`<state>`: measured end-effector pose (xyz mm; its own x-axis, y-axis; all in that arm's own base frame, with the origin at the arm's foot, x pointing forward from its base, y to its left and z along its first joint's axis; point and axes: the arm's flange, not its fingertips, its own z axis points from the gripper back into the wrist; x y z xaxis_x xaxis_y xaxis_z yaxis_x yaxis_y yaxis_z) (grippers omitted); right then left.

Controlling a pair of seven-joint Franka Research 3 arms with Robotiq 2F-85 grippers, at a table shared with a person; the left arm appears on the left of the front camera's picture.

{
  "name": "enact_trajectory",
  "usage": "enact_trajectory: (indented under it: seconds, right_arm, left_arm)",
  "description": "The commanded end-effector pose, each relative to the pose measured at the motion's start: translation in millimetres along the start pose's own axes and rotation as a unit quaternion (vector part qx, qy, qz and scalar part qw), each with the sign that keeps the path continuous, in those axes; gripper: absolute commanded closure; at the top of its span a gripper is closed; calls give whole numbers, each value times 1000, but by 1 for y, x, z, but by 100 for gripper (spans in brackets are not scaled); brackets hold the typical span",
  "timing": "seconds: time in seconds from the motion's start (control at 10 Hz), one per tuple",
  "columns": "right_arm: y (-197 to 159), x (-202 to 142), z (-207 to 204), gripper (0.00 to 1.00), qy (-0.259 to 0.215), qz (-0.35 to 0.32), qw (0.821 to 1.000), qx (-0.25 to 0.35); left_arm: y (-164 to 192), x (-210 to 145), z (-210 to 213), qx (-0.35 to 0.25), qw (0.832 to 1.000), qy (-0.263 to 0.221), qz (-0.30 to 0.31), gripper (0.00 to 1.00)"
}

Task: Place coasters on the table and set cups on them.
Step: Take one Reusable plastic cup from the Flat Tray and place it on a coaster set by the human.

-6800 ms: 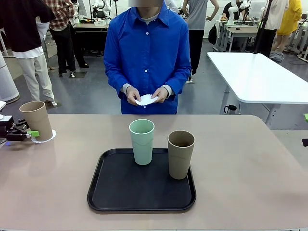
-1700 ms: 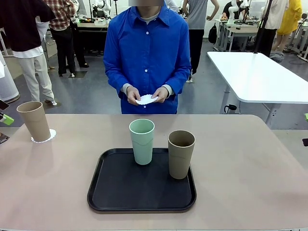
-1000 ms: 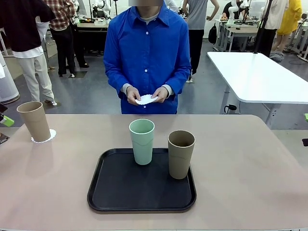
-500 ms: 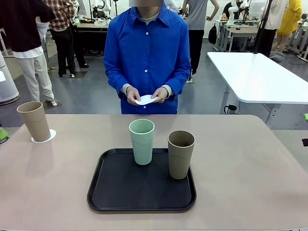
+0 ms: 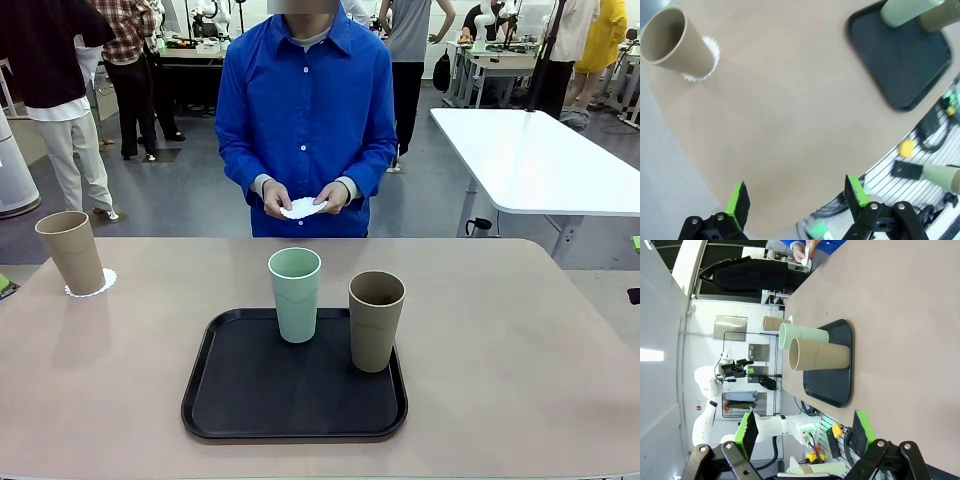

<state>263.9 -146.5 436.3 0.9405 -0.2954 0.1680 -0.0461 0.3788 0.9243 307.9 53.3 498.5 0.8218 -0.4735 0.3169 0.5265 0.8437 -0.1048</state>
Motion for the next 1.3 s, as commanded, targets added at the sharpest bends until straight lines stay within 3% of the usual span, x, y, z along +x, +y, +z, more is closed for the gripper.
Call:
enact_trajectory:
  seconds: [0.0, 0.2, 0.4, 0.5, 0.7, 0.8, 1.2]
  right_arm:
    - [0, 1, 0, 0, -1, 0, 1000, 6]
    - [0, 1, 0, 0, -1, 0, 1000, 6]
    - [0, 1, 0, 0, -1, 0, 1000, 6]
    - [0, 1, 0, 0, -1, 0, 1000, 6]
    - [0, 1, 0, 0, -1, 0, 1000, 6]
    - [0, 1, 0, 0, -1, 0, 1000, 6]
    - [0, 1, 0, 0, -1, 0, 1000, 6]
  left_arm:
    - [41, -9, 12, -162, 977, -139, 13, 0]
    - [91, -32, 16, -290, 931, -208, 80, 0]
    - [140, -52, 7, -349, 906, -202, 127, 0]
    - [159, -56, 7, -368, 902, -178, 140, 0]
    - [191, -73, -12, -385, 906, -87, 154, 0]
    - [202, -75, -17, -389, 906, -74, 151, 0]
    - [234, -97, -33, -429, 889, -98, 123, 0]
